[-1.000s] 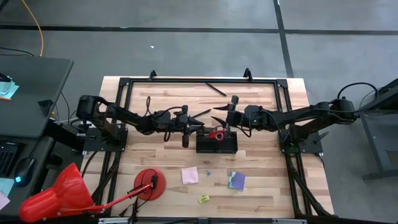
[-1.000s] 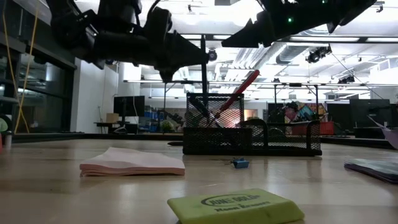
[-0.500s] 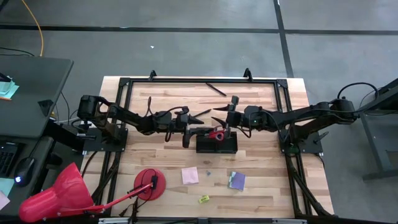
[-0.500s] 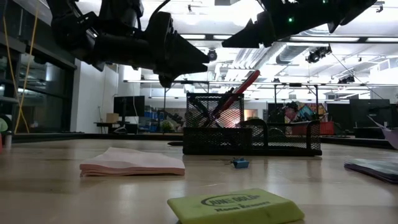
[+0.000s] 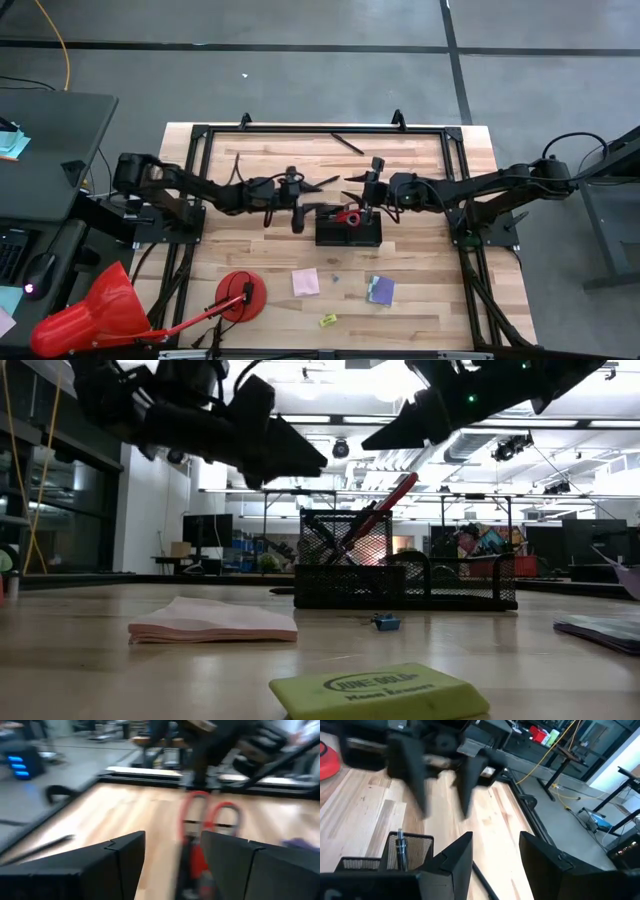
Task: Pick and place office supplies into organizer
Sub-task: Put the black pen into the black desk organizer
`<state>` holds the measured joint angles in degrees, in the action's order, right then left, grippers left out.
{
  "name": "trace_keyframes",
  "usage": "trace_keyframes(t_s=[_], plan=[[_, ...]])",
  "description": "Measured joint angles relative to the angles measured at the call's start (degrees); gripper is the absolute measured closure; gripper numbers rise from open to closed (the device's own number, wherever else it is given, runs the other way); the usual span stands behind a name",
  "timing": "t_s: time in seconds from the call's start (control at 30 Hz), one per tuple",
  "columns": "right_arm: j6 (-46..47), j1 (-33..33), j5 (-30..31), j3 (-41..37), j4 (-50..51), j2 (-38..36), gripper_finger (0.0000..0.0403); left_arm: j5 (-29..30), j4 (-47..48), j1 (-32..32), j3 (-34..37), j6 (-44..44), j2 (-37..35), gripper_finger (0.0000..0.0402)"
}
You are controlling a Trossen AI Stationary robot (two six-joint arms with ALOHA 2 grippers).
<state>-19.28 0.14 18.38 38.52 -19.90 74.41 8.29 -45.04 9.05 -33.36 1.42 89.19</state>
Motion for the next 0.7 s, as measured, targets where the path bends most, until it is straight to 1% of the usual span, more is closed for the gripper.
trace_keyframes(t_s=[0.1,0.23,0.3,0.37,0.43,0.57,0.7], plan=[[0.1,-0.04,0.07,0.0,0.55,0.0,0.0249,3.64,5.05,0.03,0.0,-1.2,-4.32,0.0218],[-0.65,-0.61,1.1,0.0,0.78,0.0,0.0249,5.09,13.27,0.64,-0.01,-1.68,-9.86,0.022],[-0.67,-1.02,1.05,0.0,1.02,0.0,0.0249,5.06,20.59,2.65,-1.38,2.51,-12.03,0.0219],[-0.18,-1.37,0.51,0.0,1.55,0.0,0.0249,2.95,31.21,5.82,-4.17,7.81,-13.22,0.0218],[0.03,-1.68,0.45,0.0,2.05,0.0,0.0249,-0.2,39.85,9.09,-7.38,10.38,-13.2,0.0218],[-0.09,-1.68,0.39,0.0,2.2,0.0,0.0249,-5.75,47.97,13.74,-13.06,10.4,-11.25,0.0218],[1.0,-1.62,-0.01,0.0,3.27,0.0,0.0249,-11.9,54.97,17.48,-18.03,8.12,-8.49,0.0218]])
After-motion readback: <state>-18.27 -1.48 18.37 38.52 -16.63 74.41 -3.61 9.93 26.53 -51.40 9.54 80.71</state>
